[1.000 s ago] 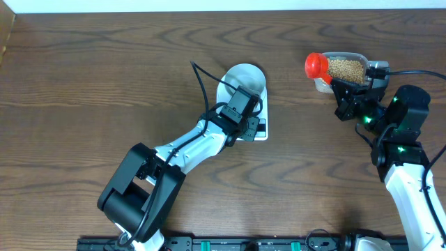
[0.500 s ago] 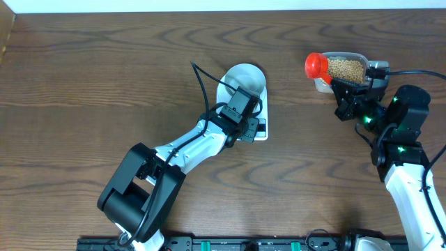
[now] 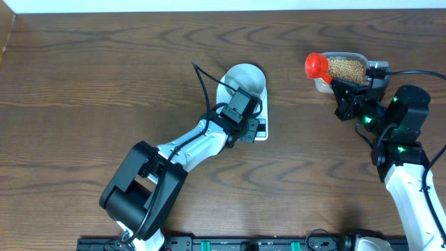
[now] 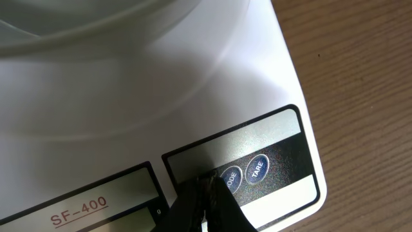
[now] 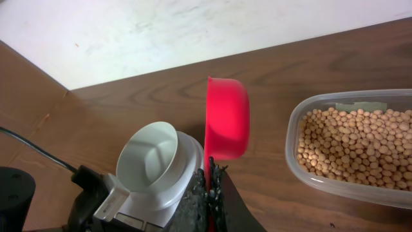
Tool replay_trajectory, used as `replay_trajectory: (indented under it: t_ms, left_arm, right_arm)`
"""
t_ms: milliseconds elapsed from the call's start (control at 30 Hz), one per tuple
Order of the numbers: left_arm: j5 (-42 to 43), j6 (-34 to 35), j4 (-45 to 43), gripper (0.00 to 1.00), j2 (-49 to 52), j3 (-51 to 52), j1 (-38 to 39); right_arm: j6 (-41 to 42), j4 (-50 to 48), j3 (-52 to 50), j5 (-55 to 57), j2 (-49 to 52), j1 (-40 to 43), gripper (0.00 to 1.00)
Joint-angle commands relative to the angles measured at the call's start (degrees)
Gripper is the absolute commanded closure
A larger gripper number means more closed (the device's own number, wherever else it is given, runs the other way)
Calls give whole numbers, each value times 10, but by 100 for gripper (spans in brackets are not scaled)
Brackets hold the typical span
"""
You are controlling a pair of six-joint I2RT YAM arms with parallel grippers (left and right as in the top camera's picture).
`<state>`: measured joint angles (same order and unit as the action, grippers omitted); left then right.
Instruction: Scoop item into bowl and weigh 50g on scale
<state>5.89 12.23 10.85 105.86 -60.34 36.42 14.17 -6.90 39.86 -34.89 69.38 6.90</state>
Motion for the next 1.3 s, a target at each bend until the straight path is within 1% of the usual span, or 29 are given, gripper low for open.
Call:
replay_trajectory:
  t_ms: [0,500,633,733,933,1067,1267]
  left_arm:
    - [5,5,2,93,9,3,-2]
    - [10,5,4,93,18,7,-3]
    - [51,5,4,93,42,10,-4]
    - [55,5,4,93,44,10,-7]
    - [51,-14,20,93,18,10,-8]
    - [22,-15,46,93,-19,10,-8]
    - [20,-21,54,92,-69,10,-8]
  right_arm:
    - [-10,-2,13,3,1,-2,99]
    - [-10,-2,13,3,1,-2,99]
    - [-10,-2,13,3,1,-2,99]
    - [-10,-3,13,3,1,-2,99]
    - [-9,-22,13,3,1,-2,99]
    - [-9,-32,13,4,1,-2,99]
    - [13,-35,13,56,1,-2,99]
